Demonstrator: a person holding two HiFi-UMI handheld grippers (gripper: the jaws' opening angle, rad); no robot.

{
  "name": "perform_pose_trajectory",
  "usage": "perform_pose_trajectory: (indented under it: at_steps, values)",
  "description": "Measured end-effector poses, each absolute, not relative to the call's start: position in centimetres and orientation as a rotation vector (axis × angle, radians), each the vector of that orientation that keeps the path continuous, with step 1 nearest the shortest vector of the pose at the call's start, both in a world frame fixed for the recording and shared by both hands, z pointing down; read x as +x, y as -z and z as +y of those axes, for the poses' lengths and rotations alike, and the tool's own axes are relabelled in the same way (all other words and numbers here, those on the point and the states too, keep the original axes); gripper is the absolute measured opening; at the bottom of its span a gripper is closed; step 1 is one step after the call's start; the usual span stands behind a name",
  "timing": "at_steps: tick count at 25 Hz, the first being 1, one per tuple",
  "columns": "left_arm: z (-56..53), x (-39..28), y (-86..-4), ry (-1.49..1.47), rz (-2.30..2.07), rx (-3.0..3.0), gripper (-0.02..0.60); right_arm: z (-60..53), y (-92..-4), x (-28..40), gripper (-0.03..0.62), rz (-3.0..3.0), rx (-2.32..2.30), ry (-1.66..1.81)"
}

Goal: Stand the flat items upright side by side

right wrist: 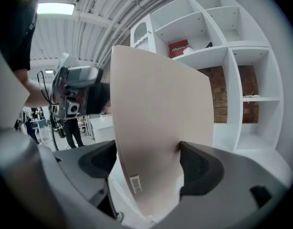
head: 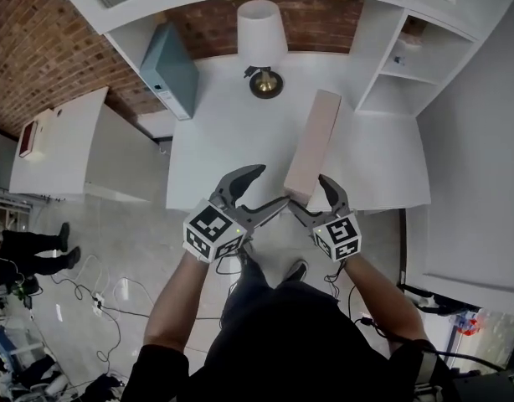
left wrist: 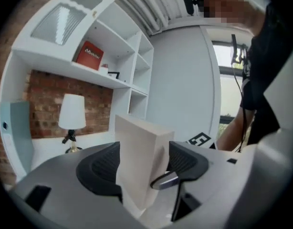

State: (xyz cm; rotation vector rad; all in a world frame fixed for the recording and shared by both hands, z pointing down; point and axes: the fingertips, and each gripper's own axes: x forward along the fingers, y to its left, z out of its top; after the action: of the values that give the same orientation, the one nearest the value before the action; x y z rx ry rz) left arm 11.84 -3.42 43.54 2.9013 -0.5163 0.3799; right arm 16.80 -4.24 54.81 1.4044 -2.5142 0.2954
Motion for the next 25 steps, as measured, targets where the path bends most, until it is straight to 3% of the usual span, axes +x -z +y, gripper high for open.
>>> perform_pose_trajectory:
  at_steps: [5,10,15,18,21,25]
  values:
    - [-3.3,14.3,-45.8,-0.377,-0.288,2.909,0.302,-4.9,-54.7,14.7,0.403,-2.535,1.298,-0.284]
    - [-6.1,12.3,-45.7,-0.429,-0.491,2.890,0.302,-7.3,-54.2,11.9,0.350,-2.402,1.298,-0.112]
    - [-9.2,9.4,-45.6,-0.366,-0.642,2.796,0.301,-10.7,-53.7,7.8,0.433,-2.361,1.449,-0.149]
    - [-10.7,7.8,-45.4,-0.348,-0.656,2.781,0.294,-13.1,-53.9,6.8,0.436,-2.277,1.548,-0.129]
    - [-12.1,6.7,-45.4,-0.366,-0.665,2.800,0.279,-15.1,-54.1,6.1,0.379,-2.227,1.582,-0.144]
    - [-13.5,4.9,-45.1,-0.373,-0.669,2.824,0.279,-16.3,-53.8,3.7,0.364,-2.299,1.558,-0.198]
